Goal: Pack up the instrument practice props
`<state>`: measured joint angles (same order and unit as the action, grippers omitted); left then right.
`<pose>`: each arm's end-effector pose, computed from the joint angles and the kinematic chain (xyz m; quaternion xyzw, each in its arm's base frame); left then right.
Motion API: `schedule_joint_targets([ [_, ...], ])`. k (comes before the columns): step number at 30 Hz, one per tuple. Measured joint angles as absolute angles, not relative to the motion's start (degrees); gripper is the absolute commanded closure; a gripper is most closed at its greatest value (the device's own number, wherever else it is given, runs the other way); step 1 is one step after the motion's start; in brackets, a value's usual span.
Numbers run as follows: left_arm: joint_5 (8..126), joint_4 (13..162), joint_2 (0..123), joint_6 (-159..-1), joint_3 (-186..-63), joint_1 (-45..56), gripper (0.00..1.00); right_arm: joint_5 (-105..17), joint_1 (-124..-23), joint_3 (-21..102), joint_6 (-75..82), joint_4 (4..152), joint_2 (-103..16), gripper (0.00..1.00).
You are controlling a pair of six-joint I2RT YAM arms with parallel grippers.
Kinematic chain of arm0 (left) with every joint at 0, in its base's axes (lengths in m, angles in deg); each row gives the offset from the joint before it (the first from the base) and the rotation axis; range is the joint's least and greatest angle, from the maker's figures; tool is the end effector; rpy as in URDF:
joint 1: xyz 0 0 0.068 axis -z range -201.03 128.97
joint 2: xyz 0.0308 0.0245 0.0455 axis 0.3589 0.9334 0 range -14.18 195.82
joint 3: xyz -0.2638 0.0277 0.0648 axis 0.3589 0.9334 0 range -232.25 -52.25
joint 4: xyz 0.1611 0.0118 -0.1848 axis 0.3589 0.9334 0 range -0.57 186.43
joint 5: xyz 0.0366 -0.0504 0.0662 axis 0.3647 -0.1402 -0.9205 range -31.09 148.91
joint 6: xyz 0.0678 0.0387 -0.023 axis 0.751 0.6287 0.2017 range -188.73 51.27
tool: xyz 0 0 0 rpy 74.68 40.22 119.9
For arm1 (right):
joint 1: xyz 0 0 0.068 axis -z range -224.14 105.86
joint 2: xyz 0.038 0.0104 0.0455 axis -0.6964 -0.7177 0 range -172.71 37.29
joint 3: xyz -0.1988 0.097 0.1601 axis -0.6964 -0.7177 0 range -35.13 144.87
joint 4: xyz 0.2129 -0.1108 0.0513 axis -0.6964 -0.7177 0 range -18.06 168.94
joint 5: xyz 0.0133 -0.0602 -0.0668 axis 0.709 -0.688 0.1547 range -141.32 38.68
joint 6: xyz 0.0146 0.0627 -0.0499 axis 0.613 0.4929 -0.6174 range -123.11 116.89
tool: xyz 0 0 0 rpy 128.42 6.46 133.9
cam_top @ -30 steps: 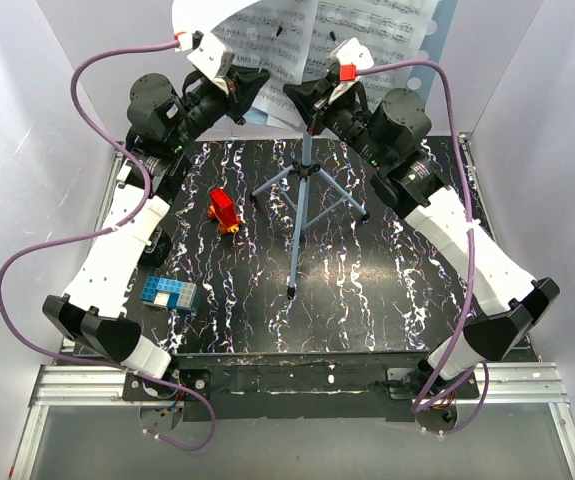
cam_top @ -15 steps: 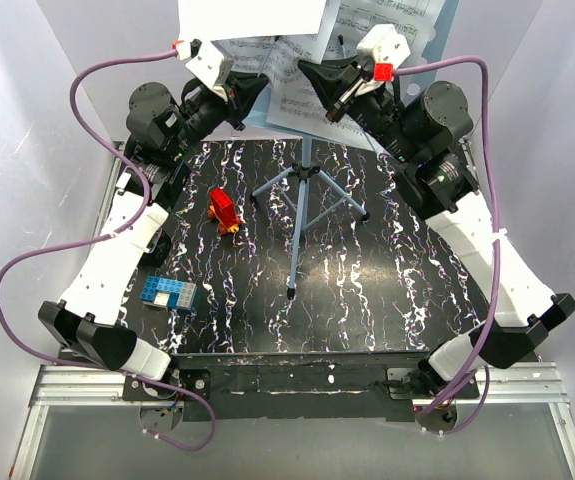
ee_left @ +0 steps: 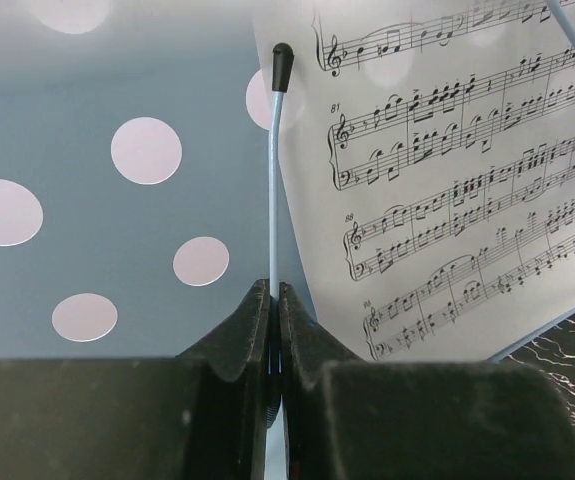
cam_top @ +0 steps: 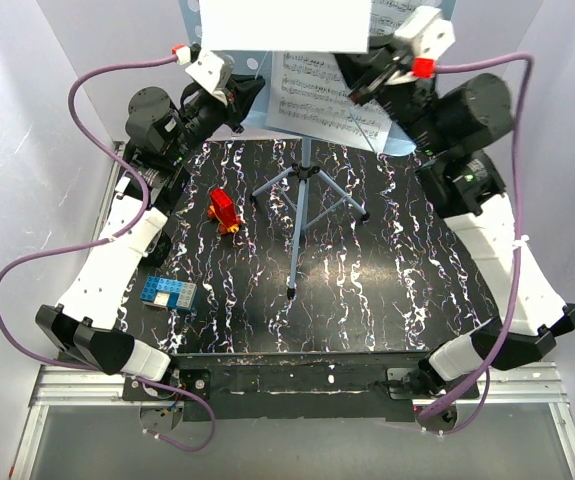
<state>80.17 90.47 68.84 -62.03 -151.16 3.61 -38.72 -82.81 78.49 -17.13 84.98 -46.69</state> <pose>0.2853 -0.1591 0.5318 0.3027 0.5376 -0.2326 0.7519 0.2065 0.1849 0.6244 -0.2888 0.3633 0.2378 0.8533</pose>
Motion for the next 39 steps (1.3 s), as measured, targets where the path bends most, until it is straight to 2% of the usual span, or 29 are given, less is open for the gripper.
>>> schedule_joint_targets([
  [3,79.6,90.4,68.7,-61.8,-151.0,3.7,0.99,-38.7,-81.1,84.4,-18.0,84.5,-47.3,0.99],
  [5,79.2,90.4,68.7,-61.6,-150.9,3.7,0.92,-38.8,-79.4,90.7,-18.0,83.2,-48.5,0.99],
  [6,79.1,90.3,68.7,-61.6,-150.9,3.7,0.86,-38.7,-78.7,93.8,-18.0,82.5,-49.1,0.99],
  [9,78.8,90.6,68.7,-61.1,-150.9,3.7,0.59,-38.7,-77.2,102.1,-18.9,79.4,-49.9,0.99],
  [12,78.5,91.1,68.7,-61.1,-151.0,3.7,0.41,-38.8,-76.1,105.4,-21.0,77.3,-48.9,0.99],
  [17,78.0,92.0,68.7,-60.0,-151.0,3.7,0.2,-40.5,-69.6,103.7,-25.1,74.9,-44.8,0.99],
  [21,77.7,93.0,68.4,-58.9,-150.9,3.7,0.08,-43.0,-60.6,101.3,-26.6,74.4,-42.7,0.99],
  [27,77.4,94.9,66.0,-57.8,-150.0,3.7,0.04,-47.4,-47.5,87.9,-25.6,72.6,-36.2,0.99],
  [33,77.5,96.0,63.5,-56.5,-149.2,3.7,0.04,-50.2,-32.7,67.6,-18.7,66.5,-26.3,0.99],
  [36,77.6,96.4,62.8,-56.0,-149.0,3.7,0.04,-47.2,-31.0,60.5,-18.3,62.2,-21.9,0.99],
  [39,78.0,96.5,62.0,-55.4,-147.7,3.7,0.04,-46.1,-31.0,58.8,-17.4,58.8,-19.4,0.99],
])
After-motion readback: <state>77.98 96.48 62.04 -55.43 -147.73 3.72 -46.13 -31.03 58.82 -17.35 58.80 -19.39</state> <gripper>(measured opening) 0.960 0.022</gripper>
